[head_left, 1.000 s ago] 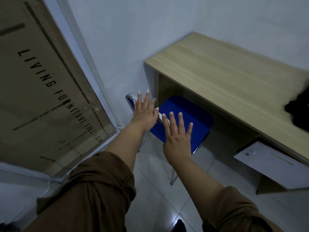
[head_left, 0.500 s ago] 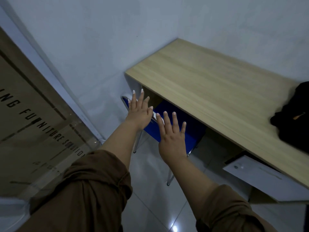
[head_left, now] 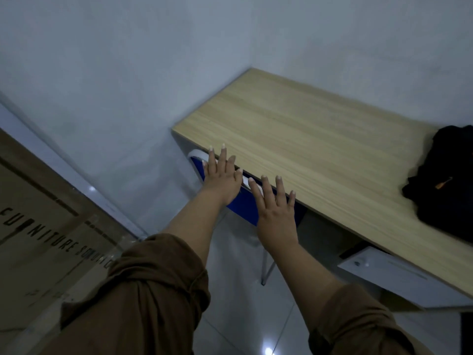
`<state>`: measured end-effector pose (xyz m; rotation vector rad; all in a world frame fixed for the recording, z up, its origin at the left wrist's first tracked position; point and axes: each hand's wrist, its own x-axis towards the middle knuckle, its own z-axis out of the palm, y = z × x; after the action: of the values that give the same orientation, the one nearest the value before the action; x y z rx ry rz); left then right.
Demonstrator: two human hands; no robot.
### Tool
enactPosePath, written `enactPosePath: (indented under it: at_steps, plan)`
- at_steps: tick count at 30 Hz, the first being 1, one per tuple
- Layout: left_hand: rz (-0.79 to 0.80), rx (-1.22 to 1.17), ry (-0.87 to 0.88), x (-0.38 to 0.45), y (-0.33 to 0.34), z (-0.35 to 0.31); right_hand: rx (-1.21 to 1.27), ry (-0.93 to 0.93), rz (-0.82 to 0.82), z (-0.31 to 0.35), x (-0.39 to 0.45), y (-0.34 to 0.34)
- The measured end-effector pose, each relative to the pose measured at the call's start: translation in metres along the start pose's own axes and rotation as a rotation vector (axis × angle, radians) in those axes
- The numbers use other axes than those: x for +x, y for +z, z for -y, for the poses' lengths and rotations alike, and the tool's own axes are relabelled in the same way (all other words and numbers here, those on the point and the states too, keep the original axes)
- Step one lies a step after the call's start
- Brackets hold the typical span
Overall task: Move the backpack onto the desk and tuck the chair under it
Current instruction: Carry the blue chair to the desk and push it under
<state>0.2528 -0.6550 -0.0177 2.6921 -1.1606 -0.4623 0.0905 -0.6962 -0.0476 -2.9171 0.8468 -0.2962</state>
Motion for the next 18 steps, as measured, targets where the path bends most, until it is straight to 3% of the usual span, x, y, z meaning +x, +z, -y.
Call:
enactPosePath:
  at_steps: [13, 18]
  plan:
    - [0.060, -0.056, 0.051, 0.029, -0.010, -0.016, -0.111, 0.071, -0.020, -0.020, 0.029, 0.005]
    - [0.090, -0.036, 0.056, 0.023, -0.011, -0.015, -0.081, 0.057, 0.068, -0.020, 0.023, -0.001]
